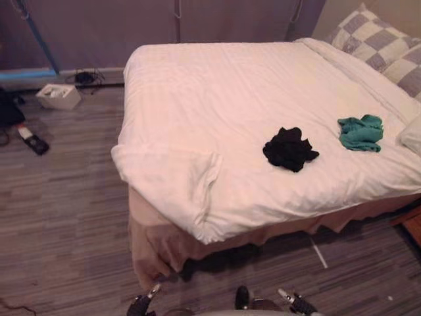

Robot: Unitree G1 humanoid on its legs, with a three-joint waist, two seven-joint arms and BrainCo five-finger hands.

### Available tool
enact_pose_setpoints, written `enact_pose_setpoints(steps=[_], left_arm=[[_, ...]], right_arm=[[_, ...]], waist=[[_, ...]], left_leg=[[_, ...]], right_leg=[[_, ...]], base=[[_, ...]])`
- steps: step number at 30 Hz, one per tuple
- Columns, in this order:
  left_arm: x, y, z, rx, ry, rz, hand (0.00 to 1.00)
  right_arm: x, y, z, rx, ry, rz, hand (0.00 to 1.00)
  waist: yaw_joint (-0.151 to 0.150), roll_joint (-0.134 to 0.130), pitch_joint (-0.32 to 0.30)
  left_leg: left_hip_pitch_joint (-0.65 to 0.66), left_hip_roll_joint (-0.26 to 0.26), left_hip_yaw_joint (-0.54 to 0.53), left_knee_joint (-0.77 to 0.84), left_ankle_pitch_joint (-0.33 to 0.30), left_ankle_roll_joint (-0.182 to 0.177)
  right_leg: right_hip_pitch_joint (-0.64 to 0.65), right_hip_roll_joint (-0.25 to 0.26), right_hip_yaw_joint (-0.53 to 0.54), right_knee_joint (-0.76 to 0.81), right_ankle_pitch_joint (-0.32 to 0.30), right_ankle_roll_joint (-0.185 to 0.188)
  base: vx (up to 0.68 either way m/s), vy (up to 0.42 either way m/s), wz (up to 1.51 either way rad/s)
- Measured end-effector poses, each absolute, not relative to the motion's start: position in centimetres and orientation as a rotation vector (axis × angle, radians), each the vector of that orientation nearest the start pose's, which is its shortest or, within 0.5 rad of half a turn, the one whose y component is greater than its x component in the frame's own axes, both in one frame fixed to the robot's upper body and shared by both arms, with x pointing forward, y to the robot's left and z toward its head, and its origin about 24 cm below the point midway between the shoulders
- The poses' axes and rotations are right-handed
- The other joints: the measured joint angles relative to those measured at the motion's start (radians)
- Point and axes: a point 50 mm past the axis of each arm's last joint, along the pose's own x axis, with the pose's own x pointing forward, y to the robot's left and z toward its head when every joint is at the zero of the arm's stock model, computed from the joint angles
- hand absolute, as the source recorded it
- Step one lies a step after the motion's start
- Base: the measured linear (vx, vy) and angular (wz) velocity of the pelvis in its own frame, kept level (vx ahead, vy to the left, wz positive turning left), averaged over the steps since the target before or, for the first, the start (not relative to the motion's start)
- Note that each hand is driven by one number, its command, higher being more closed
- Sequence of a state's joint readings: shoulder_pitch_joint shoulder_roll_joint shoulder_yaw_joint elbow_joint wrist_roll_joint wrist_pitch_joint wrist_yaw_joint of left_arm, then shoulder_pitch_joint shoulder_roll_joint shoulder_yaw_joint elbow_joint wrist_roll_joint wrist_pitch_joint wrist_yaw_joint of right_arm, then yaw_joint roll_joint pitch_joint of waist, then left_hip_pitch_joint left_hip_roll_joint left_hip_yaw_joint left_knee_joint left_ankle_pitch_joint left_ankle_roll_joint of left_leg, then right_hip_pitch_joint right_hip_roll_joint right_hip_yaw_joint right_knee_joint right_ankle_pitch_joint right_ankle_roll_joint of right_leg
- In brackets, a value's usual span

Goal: Tidy the bed and pick cloth on bed and put in laundry

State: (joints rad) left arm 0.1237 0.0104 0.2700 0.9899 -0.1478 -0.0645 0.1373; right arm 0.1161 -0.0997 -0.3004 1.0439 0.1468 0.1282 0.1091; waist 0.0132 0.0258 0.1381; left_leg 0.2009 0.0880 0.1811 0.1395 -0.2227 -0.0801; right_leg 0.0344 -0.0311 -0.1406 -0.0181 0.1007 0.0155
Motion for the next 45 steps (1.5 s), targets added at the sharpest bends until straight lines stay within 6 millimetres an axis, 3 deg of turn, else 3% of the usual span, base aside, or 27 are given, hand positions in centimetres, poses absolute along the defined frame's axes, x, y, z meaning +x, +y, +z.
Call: enact_pose_setpoints(steps=[2,5,7,9,12,13,17,20,22,25,27,31,32,38,45], left_arm=[[10.6,19.3,-15.3,-0.172,0.950,0.508,0.00],[15.1,21.2,-11.7,-0.101,0.661,0.544,0.00],[18.4,23.5,-7.4,-0.045,0.409,0.581,0.00],[21.5,25.7,-1.4,0.027,0.128,0.584,0.00],[23.7,26.3,5.2,0.107,-0.158,0.530,0.00],[24.0,26.4,6.5,0.123,-0.212,0.515,0.00],[25.5,26.3,9.4,0.169,-0.303,0.430,0.00],[27.4,25.8,11.6,0.222,-0.341,0.343,0.00],[29.9,24.9,13.4,0.266,-0.354,0.281,0.00],[33.0,24.9,14.9,0.325,-0.306,0.268,0.00],[35.7,25.0,16.0,0.365,-0.243,0.278,0.00],[37.1,25.1,15.0,0.392,-0.108,0.311,0.00],[37.5,25.0,15.1,0.402,-0.081,0.326,1.00],[38.8,24.6,17.6,0.594,-0.080,0.343,1.00],[38.0,24.7,15.0,0.723,-0.023,0.304,1.00]], right_arm=[[6.1,-22.3,-16.6,0.285,1.246,-0.348,0.00],[5.7,-22.8,-16.5,0.272,1.266,-0.358,0.00],[5.7,-22.6,-16.6,0.275,1.271,-0.359,0.00],[4.6,-22.6,-16.7,0.281,1.292,-0.384,0.00],[2.8,-22.8,-16.8,0.304,1.318,-0.428,0.00],[2.2,-22.8,-16.8,0.309,1.330,-0.440,0.00],[1.0,-22.9,-16.8,0.307,1.347,-0.471,0.00],[0.9,-22.9,-16.7,0.303,1.338,-0.472,0.00],[2.2,-23.1,-16.6,0.295,1.287,-0.457,0.00],[5.6,-23.2,-16.1,0.300,1.171,-0.432,0.00],[9.0,-22.9,-15.3,0.285,1.060,-0.377,0.00],[11.6,-22.2,-14.3,0.261,0.968,-0.312,0.00],[12.1,-21.6,-14.2,0.260,0.958,-0.282,0.00],[14.0,-21.1,-13.1,0.270,0.874,-0.264,0.00],[15.1,-21.7,-12.2,0.275,0.801,-0.316,0.00]], waist=[[-0.001,0.010,0.006],[-0.001,0.022,0.013],[-0.002,0.010,0.021],[-0.004,0.003,0.025],[-0.018,0.006,0.021],[-0.030,0.008,0.019],[-0.056,0.029,-0.004],[-0.066,0.022,-0.003],[-0.078,0.013,0.008],[-0.109,-0.005,0.091],[-0.140,-0.045,0.183],[-0.167,-0.053,0.271],[-0.164,-0.047,0.296],[-0.160,-0.037,0.332],[-0.134,-0.036,0.332]], left_leg=[[-0.015,0.018,0.023,0.032,0.007,-0.011],[-0.033,0.048,0.063,0.045,0.008,-0.012],[-0.038,0.052,0.072,0.011,0.015,-0.020],[-0.040,0.052,0.079,-0.009,0.022,-0.026],[-0.038,0.049,0.113,-0.055,0.028,-0.036],[-0.031,0.050,0.125,-0.068,0.033,-0.044],[-0.003,0.060,0.176,-0.101,0.038,-0.053],[-0.002,0.076,0.225,-0.097,0.047,-0.066],[-0.081,0.083,0.252,-0.059,0.075,-0.059],[-0.144,0.086,0.261,0.004,0.084,-0.046],[-0.206,0.087,0.268,0.063,0.073,-0.029],[-0.260,0.089,0.299,0.108,0.058,-0.017],[-0.275,0.100,0.308,0.131,0.047,-0.018],[-0.388,0.163,0.313,0.284,-0.029,0.000],[-0.359,0.170,0.326,0.300,-0.045,0.002]], right_leg=[[0.024,0.007,-0.030,-0.009,-0.009,-0.014],[0.033,0.023,-0.067,-0.010,-0.020,-0.028],[0.028,0.027,-0.077,-0.024,-0.019,-0.028],[0.032,0.028,-0.085,-0.053,-0.009,-0.023],[0.029,0.022,-0.097,-0.085,-0.008,-0.021],[0.029,0.019,-0.102,-0.085,-0.008,-0.020],[0.031,0.025,-0.096,-0.085,-0.002,-0.012],[0.015,0.035,-0.074,-0.085,0.016,-0.006],[-0.057,0.033,-0.055,-0.074,0.034,-0.015],[-0.119,0.024,-0.032,-0.039,0.045,-0.029],[-0.180,0.014,-0.019,-0.023,0.074,-0.037],[-0.237,0.009,0.016,-0.017,0.094,-0.041],[-0.251,0.013,0.023,-0.006,0.094,-0.041],[-0.354,0.020,0.009,0.133,0.037,-0.040],[-0.337,0.010,0.003,0.166,0.011,-0.035]], base=[[0.03,-0.170,0.47],[-0.11,-0.166,0.37],[-0.14,-0.084,0.19],[-0.12,-0.051,0.06],[-0.04,0.001,0.09],[-0.01,0.023,0.14],[0.05,0.038,-0.10],[0.05,0.037,-0.25],[-0.01,0.033,-0.15],[-0.06,0.064,-0.21],[-0.09,0.075,-0.14],[-0.03,0.089,-0.24],[-0.01,0.088,-0.14],[-0.07,0.058,0.02],[-0.04,0.004,0.00]])
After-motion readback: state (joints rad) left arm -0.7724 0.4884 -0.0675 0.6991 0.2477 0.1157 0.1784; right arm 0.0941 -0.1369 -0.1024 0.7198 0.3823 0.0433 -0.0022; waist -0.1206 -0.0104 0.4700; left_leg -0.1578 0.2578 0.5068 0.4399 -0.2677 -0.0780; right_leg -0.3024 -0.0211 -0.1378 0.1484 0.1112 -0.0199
